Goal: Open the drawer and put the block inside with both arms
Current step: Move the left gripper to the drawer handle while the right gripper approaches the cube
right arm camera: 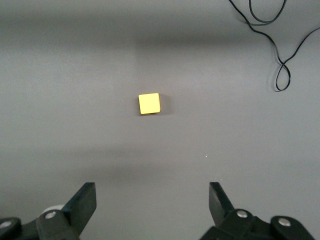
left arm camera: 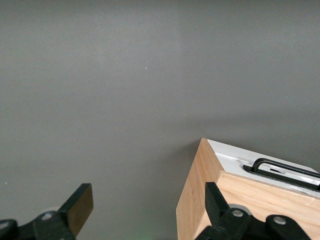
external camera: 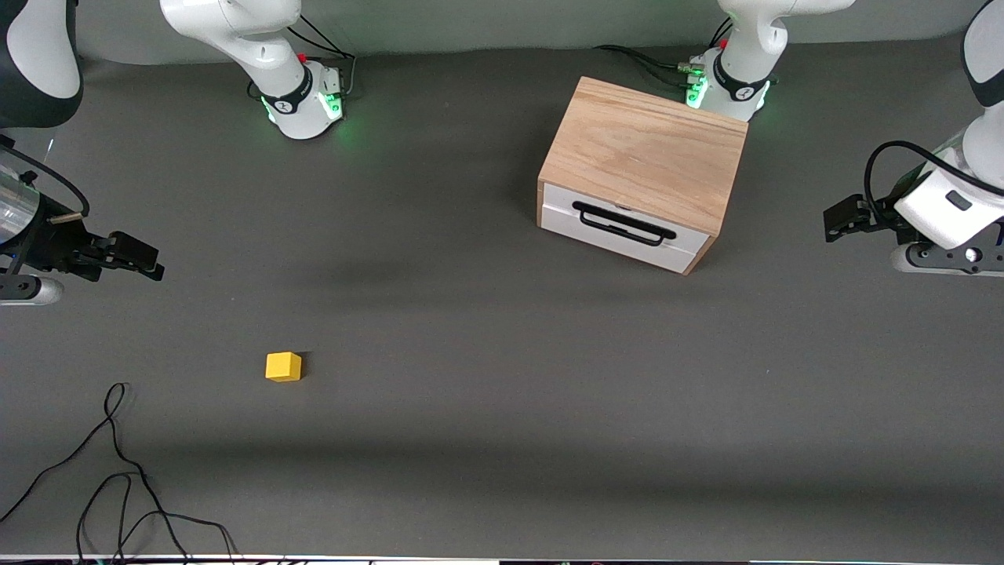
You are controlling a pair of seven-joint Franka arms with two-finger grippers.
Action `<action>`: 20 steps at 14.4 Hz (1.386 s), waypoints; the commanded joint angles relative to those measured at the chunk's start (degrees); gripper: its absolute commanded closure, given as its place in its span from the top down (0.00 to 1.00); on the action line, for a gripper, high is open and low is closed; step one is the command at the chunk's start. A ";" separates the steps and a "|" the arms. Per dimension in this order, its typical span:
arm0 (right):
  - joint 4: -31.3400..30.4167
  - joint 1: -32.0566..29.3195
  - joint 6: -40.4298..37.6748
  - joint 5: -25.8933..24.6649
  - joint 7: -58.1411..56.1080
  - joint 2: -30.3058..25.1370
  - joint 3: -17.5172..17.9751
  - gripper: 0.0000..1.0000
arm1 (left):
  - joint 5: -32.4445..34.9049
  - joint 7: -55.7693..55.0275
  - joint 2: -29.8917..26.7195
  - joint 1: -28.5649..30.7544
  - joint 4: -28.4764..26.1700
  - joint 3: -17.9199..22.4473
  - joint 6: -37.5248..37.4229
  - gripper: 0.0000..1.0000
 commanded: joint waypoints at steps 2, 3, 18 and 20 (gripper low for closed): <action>1.56 0.46 -1.23 -0.03 0.65 0.58 -0.22 1.00 | -0.06 0.99 -0.29 -0.18 0.21 0.07 -0.77 1.00; 1.48 0.46 -1.23 -0.03 0.39 0.58 -0.22 1.00 | 0.03 0.99 -0.29 -0.18 0.21 0.07 -0.77 1.00; 0.77 0.19 -2.11 0.58 0.03 0.67 -0.30 1.00 | 0.03 -54.95 4.98 -16.42 1.70 -0.90 1.16 1.00; 0.86 0.28 -1.84 0.76 0.21 1.02 -0.30 1.00 | -0.23 -63.83 6.91 -20.11 3.46 -0.90 1.08 1.00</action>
